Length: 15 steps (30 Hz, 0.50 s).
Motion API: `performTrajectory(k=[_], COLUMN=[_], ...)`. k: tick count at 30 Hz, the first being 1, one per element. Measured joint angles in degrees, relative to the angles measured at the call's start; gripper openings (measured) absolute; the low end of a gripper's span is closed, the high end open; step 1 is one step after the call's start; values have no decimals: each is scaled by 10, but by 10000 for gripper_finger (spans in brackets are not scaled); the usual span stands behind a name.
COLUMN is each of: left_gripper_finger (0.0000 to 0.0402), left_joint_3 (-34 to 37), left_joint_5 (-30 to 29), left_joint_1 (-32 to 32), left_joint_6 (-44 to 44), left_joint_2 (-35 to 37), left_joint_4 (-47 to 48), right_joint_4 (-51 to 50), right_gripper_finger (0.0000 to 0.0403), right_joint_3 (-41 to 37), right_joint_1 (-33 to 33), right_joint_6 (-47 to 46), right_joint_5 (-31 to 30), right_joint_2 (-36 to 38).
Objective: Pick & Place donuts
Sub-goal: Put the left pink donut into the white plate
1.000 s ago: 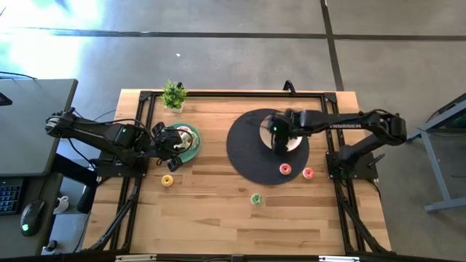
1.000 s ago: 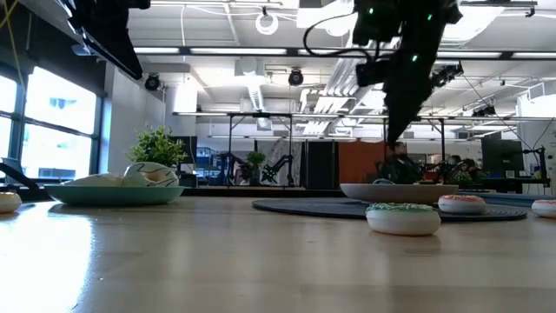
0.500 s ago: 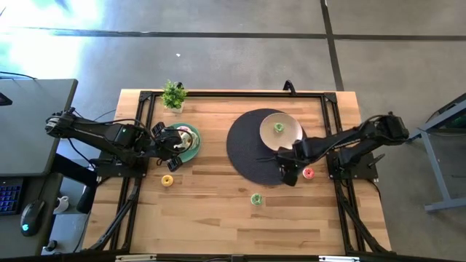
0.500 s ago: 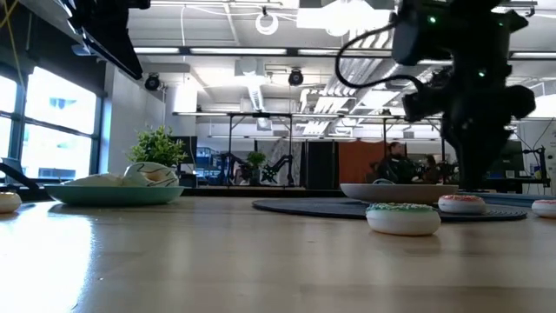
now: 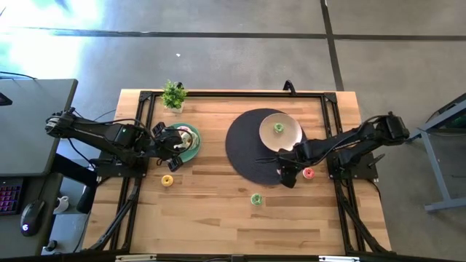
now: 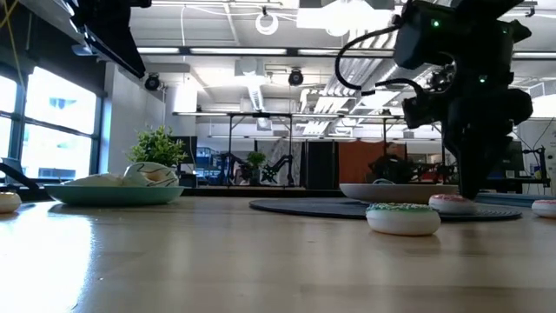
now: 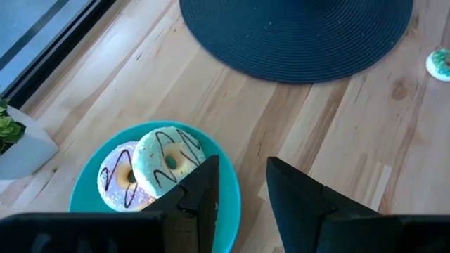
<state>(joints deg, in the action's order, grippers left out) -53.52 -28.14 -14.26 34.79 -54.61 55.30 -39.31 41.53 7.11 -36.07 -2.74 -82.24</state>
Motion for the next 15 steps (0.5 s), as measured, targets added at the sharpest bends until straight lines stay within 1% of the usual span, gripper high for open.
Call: performTrajectory(k=[5,9,13,15], left_gripper_finger=[115,115,115,115], left_joint_3=[0,0,0,0], left_joint_5=[2,1,1,1], left_joint_1=[0,0,0,0], left_joint_6=[0,0,0,0], left_joint_2=[0,0,0,0], left_joint_4=[-2,-1,-1,0], right_joint_4=[1,0,2,4], right_gripper_finger=[130,130,130,130], right_joint_3=[8,8,8,8], right_joint_1=[0,-5,-17,-24], right_joint_6=[-3,-29,-74,-102], right_joint_5=[1,-4,-50,-62], right_joint_2=[0,0,0,0])
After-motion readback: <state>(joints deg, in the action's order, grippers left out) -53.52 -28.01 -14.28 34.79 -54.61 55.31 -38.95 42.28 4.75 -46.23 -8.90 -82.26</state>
